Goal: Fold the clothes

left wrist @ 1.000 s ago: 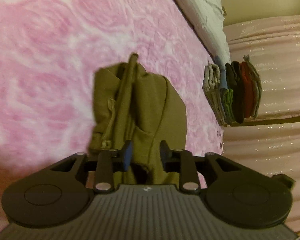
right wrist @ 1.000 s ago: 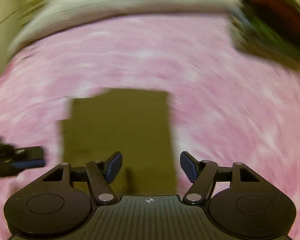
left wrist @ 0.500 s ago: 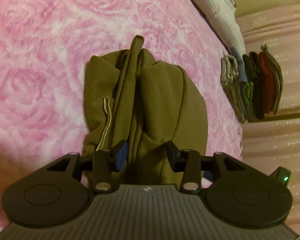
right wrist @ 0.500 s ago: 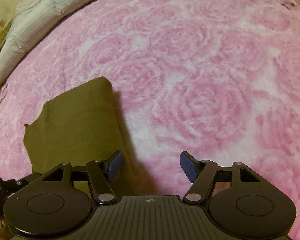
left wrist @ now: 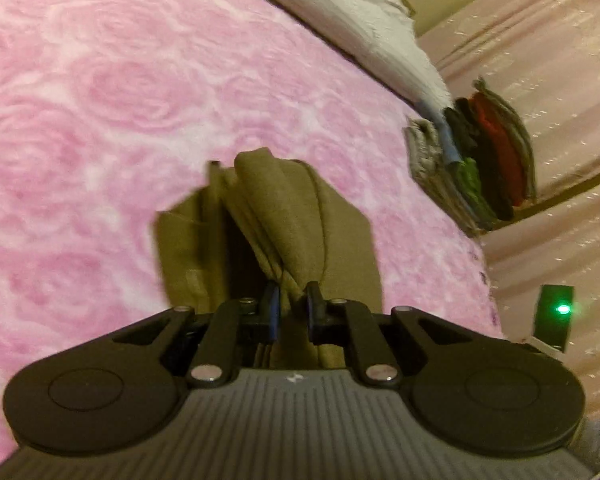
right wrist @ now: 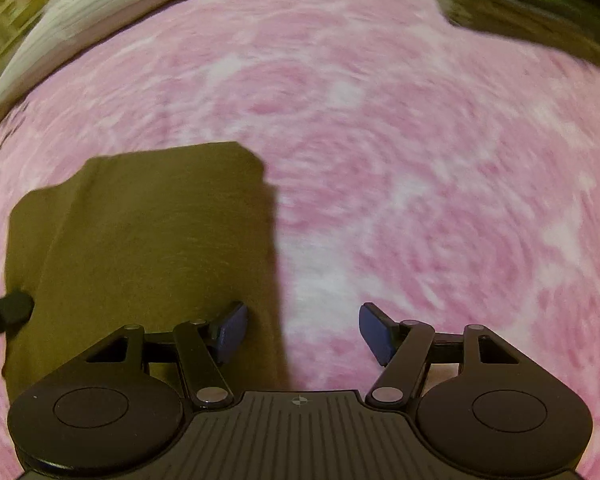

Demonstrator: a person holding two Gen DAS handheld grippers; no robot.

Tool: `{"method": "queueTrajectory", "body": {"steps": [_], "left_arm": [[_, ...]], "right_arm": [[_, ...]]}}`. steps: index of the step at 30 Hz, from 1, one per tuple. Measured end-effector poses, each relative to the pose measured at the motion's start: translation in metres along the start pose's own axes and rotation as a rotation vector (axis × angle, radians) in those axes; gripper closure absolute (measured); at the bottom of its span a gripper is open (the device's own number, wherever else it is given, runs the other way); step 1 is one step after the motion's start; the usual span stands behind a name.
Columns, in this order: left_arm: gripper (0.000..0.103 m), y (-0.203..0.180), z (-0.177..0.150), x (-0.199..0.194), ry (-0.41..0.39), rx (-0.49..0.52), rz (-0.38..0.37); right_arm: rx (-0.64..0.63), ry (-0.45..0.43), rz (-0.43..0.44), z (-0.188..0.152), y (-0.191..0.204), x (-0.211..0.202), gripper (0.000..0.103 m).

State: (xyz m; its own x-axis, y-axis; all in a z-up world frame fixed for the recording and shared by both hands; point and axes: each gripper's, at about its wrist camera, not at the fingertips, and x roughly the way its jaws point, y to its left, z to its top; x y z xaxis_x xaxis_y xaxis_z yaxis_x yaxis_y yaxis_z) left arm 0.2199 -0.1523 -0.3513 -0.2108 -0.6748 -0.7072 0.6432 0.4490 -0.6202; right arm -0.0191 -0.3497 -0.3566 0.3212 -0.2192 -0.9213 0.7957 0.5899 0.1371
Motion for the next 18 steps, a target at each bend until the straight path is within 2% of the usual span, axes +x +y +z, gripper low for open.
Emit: {"method": "queueTrajectory", "body": {"steps": [4,6,7,10,12,13,15,16,18], "left_arm": [[0.092,0.024,-0.009,0.015,0.043,-0.036,0.043],[0.090,0.032,-0.007,0.016,0.047,-0.091,0.013],[0.085,0.035,-0.004,0.016,0.046,-0.124,0.000],[0.064,0.044,0.011,0.013,-0.003,-0.221,-0.045],[0.063,0.044,0.024,0.019,-0.030,-0.230,-0.054],[0.065,0.044,0.029,0.022,-0.039,-0.224,-0.046],[0.079,0.042,0.035,0.027,-0.058,-0.197,-0.037],[0.100,0.041,0.038,0.029,-0.067,-0.183,-0.033],[0.099,0.033,0.036,0.023,-0.101,-0.116,-0.014]], "right_arm": [[-0.114,-0.022,-0.048,-0.002,0.021,0.009,0.036],[-0.148,-0.029,-0.057,-0.001,0.025,0.011,0.036],[-0.154,-0.028,-0.052,0.000,0.024,0.010,0.036],[-0.073,-0.034,0.000,0.012,0.007,0.005,0.036],[0.032,-0.052,0.054,0.023,-0.008,0.004,0.036],[0.094,-0.062,0.083,0.030,-0.016,0.005,0.036],[0.163,-0.073,0.122,0.043,-0.023,0.012,0.036],[0.194,-0.078,0.140,0.049,-0.026,0.016,0.036],[0.176,-0.076,0.147,0.059,-0.021,0.028,0.036]]}}
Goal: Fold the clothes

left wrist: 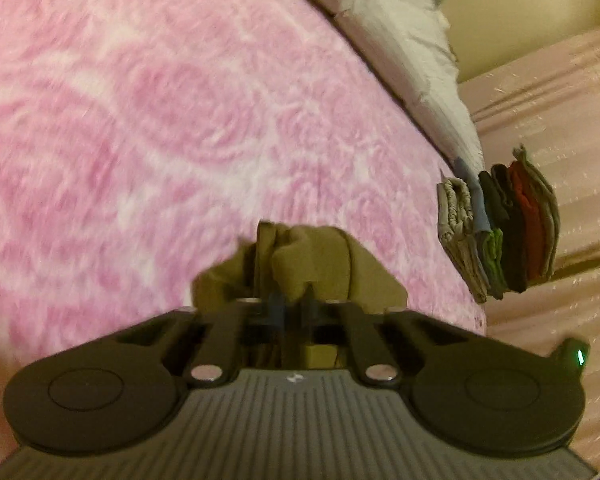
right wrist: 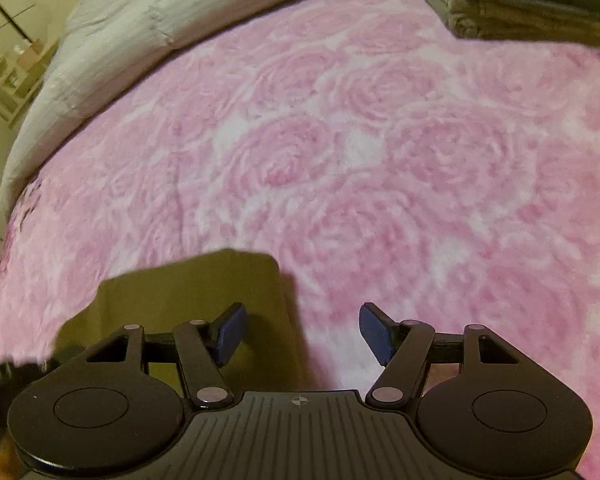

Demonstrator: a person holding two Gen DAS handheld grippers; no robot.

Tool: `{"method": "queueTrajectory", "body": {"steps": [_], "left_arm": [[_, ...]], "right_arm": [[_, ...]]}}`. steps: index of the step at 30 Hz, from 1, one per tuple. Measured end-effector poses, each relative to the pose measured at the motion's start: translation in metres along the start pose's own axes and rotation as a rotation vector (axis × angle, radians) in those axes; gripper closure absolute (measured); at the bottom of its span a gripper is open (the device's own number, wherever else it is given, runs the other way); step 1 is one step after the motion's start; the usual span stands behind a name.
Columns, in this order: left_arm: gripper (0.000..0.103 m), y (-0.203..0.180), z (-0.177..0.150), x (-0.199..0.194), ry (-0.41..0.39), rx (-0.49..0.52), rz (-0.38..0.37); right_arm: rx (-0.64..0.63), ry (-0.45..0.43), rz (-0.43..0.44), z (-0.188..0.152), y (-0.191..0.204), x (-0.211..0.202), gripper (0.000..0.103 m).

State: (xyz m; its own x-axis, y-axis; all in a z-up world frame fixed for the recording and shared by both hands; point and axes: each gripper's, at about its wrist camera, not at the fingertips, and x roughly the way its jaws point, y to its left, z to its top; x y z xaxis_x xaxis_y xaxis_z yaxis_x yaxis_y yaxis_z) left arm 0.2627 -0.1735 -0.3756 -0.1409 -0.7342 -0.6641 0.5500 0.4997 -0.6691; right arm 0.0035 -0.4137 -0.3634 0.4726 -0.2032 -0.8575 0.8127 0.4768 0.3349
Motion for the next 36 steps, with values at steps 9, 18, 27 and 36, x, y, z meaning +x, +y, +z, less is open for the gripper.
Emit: {"method": "queueTrajectory", "body": {"steps": [9,18,27,36], "left_arm": [[0.085,0.014,-0.019,0.003,-0.057,-0.003,0.135],[0.051,0.003,-0.098,-0.077,-0.056,-0.243,0.099],[0.092,-0.008,-0.159,-0.062,-0.144,-0.321,0.266],[0.057,-0.016,-0.218,-0.084,-0.272,-0.729,0.132]], "right_arm": [[-0.162,-0.001,-0.009,0.009,0.019,0.030,0.036],[-0.119,0.092,0.142,-0.048,-0.026,-0.051,0.036],[-0.206,0.272,0.180,-0.091,-0.041,-0.038,0.036],[-0.064,0.342,0.326,-0.068,-0.065,-0.044,0.036]]}}
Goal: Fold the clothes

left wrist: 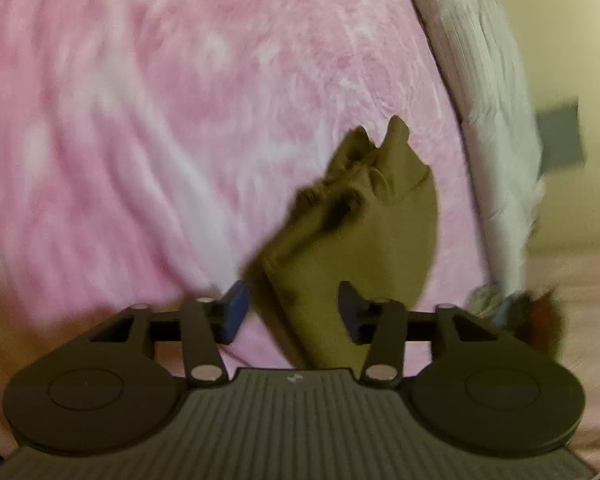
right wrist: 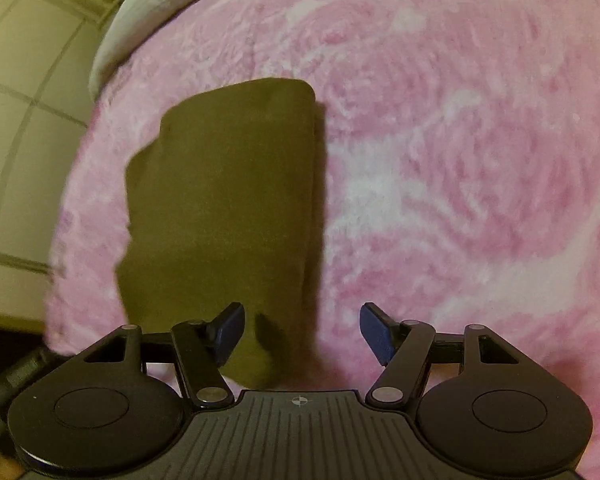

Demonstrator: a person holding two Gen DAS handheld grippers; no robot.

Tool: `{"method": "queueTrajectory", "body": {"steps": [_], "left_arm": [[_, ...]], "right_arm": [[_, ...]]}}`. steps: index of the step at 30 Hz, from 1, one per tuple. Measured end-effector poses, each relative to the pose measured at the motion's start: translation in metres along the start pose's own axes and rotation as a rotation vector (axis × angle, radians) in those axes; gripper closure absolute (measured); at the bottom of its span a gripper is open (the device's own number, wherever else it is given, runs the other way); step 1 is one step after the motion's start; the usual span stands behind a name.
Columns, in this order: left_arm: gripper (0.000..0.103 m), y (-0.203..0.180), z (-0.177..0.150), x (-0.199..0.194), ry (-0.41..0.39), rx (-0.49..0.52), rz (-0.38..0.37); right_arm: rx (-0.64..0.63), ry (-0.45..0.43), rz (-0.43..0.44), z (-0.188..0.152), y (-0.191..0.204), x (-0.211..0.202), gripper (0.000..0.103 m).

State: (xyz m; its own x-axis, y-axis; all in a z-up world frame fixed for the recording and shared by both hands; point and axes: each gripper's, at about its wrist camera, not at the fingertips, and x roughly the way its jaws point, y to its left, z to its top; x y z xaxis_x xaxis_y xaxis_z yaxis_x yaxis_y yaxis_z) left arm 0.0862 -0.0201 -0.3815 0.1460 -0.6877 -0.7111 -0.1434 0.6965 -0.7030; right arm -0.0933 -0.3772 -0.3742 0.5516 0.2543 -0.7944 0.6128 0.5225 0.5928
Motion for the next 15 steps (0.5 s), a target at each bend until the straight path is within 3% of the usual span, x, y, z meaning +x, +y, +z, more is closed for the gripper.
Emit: {"method": "queueTrajectory", "body": {"steps": [3,8,9,11,12,15], "left_arm": [[0.057,0.007,-0.012,0.017,-0.002,-0.062,-0.001],[0.060,0.013,-0.018,0.036,-0.047,-0.106,-0.047],[0.064,0.011,-0.019,0.041,-0.050,-0.093,-0.051],[0.089,0.010,-0.020,0.043,-0.054,-0.062,-0.051],[0.096,0.009,-0.020,0.044,-0.056,-0.047,-0.051],[0.097,0.002,-0.014,0.036,-0.063,0.038,-0.050]], "right_arm": [[0.140,0.068,0.109,-0.006,-0.016,0.018,0.036],[0.206,0.038,0.166,-0.016,-0.018,0.029,0.036],[0.216,0.038,0.174,-0.015,-0.019,0.028,0.036],[0.234,0.047,0.192,-0.012,-0.023,0.028,0.036],[0.238,0.054,0.198,-0.010,-0.024,0.028,0.036],[0.204,0.070,0.201,0.000,-0.020,0.021,0.036]]}}
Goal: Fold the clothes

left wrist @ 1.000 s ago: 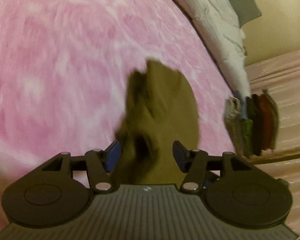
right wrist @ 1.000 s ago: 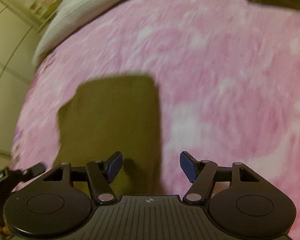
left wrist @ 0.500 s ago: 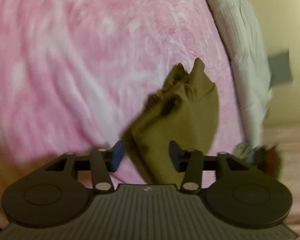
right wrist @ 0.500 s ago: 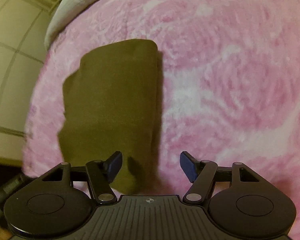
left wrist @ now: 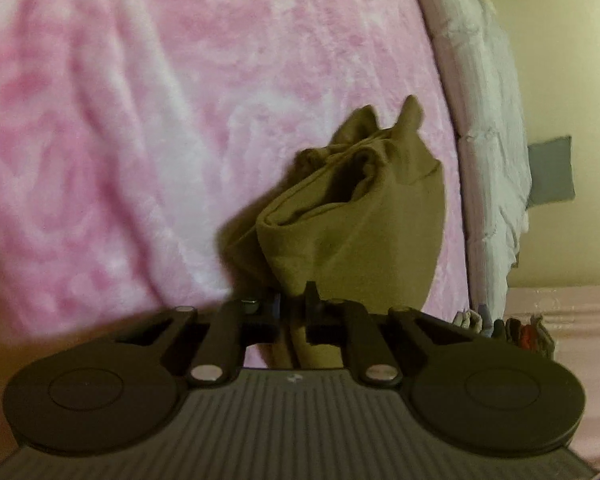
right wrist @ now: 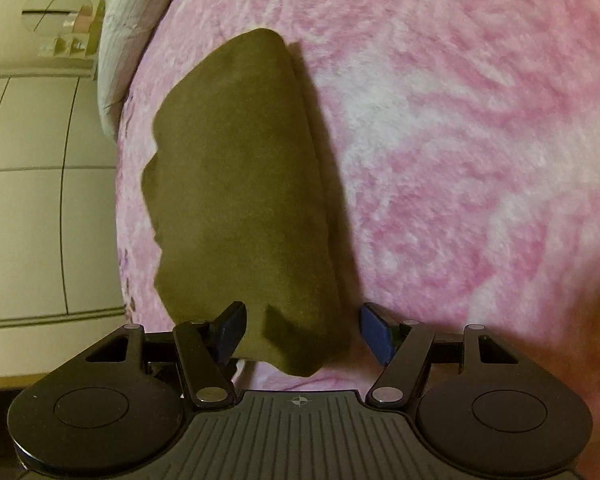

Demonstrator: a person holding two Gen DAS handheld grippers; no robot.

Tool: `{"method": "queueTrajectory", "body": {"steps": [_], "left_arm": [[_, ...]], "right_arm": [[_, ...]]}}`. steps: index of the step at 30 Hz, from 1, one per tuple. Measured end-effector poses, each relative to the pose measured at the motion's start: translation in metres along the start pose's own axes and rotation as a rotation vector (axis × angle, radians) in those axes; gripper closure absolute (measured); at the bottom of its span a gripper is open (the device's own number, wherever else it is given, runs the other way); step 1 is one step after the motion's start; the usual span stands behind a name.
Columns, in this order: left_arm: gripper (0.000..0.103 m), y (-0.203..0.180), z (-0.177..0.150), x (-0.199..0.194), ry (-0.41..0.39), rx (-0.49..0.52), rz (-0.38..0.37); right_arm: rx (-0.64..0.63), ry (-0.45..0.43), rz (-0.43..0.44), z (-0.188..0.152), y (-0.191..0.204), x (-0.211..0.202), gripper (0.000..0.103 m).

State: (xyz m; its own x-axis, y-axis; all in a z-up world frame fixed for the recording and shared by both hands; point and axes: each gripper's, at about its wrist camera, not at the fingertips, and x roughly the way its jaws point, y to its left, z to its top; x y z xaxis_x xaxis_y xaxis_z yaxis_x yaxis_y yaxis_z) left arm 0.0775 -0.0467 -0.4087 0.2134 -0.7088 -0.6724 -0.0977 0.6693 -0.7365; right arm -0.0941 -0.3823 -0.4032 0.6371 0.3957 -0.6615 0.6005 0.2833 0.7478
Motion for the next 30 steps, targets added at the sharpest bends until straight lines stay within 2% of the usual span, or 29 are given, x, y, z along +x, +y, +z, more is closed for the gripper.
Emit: {"method": "queueTrajectory", "body": {"steps": [3,4,5,8,11,14,17,18,19,20,21,22,23,26,30], "left_arm": [[0.097,-0.015,0.019,-0.019,-0.008,0.147,0.002],[0.097,-0.019,0.029,-0.027,-0.021,0.197,0.010],[0.097,-0.018,0.038,-0.033,-0.036,0.221,0.025],[0.096,-0.011,0.069,-0.046,-0.076,0.260,0.075],[0.091,-0.005,0.090,-0.033,-0.050,0.263,0.083],[0.080,0.005,0.092,-0.022,-0.059,0.175,0.076],[0.081,0.022,0.089,-0.016,-0.093,0.002,0.026],[0.081,0.026,0.088,-0.014,-0.102,-0.039,0.017],[0.088,0.030,0.086,-0.014,-0.110,-0.075,0.010],[0.093,0.031,0.087,-0.013,-0.120,-0.091,0.006],[0.094,0.031,0.089,-0.012,-0.123,-0.086,0.002],[0.094,0.028,0.093,-0.012,-0.119,-0.061,0.005],[0.095,0.022,0.099,-0.012,-0.110,-0.019,0.009],[0.095,0.000,0.130,-0.007,-0.102,0.130,-0.002],[0.095,-0.037,0.183,0.018,-0.095,0.305,-0.038]], "right_arm": [[-0.089,-0.035,-0.021,0.015,0.011,-0.010,0.035],[-0.133,-0.055,-0.038,0.025,0.016,-0.014,0.024],[-0.177,-0.076,-0.052,0.033,0.021,-0.017,0.009],[-0.339,-0.116,-0.071,0.065,0.041,-0.018,0.008],[-0.479,-0.067,-0.027,0.100,0.061,0.004,0.008],[-0.550,0.070,0.054,0.131,0.076,0.044,0.008],[-0.534,0.210,0.108,0.150,0.082,0.091,0.008],[-0.508,0.225,0.136,0.152,0.082,0.100,0.009],[-0.480,0.235,0.170,0.153,0.082,0.108,0.009],[-0.451,0.245,0.203,0.154,0.083,0.116,0.015],[-0.430,0.247,0.219,0.153,0.083,0.120,0.032],[-0.411,0.246,0.231,0.151,0.084,0.123,0.069],[-0.410,0.226,0.227,0.149,0.085,0.121,0.078],[-0.386,0.116,0.236,0.138,0.083,0.100,0.085],[-0.349,-0.081,0.246,0.117,0.089,0.077,0.086]]}}
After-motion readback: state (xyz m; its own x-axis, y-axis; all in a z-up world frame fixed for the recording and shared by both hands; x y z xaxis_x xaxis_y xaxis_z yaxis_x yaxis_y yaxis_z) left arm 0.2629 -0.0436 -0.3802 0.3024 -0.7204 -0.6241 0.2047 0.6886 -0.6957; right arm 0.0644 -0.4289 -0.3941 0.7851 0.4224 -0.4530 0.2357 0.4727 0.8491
